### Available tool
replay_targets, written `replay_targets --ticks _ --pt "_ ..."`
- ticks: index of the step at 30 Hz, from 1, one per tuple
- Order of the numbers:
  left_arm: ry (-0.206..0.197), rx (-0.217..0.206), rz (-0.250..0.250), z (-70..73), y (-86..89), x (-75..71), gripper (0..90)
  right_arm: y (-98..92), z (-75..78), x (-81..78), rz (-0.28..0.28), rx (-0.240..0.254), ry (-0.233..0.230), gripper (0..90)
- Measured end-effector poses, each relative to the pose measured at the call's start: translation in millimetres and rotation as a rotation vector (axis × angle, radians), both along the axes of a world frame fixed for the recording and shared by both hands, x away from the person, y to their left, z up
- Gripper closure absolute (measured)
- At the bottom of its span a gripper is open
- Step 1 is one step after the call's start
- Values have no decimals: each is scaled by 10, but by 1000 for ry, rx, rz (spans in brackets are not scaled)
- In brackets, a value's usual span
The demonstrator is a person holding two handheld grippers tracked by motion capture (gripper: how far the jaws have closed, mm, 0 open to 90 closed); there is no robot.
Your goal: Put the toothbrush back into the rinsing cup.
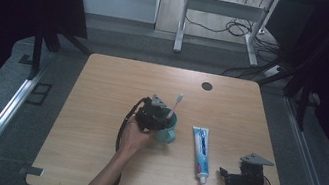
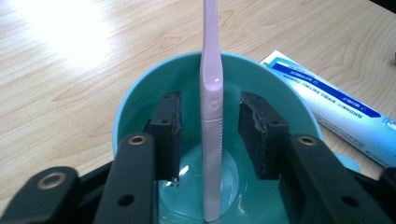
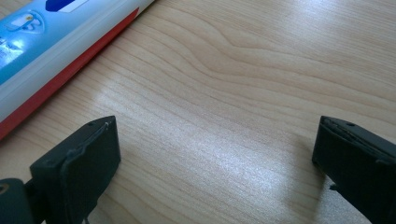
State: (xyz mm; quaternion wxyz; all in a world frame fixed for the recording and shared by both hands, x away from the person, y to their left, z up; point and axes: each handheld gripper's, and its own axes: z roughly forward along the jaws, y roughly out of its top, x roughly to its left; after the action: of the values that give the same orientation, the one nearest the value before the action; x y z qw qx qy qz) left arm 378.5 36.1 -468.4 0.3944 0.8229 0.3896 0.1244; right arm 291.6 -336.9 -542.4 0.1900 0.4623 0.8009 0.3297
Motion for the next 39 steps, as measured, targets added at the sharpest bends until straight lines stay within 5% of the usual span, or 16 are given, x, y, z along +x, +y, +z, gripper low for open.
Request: replay_targets --ticks 19,28,39 --pt "-54 8 -15 196 10 -87 303 -1 -1 1 1 -1 -2 3" --pt "-42 -13 -27 278 53 -117 151 -1 0 1 1 -1 -2 3" --pt "-58 16 -34 353 97 -178 46 -1 0 1 1 -1 -2 3"
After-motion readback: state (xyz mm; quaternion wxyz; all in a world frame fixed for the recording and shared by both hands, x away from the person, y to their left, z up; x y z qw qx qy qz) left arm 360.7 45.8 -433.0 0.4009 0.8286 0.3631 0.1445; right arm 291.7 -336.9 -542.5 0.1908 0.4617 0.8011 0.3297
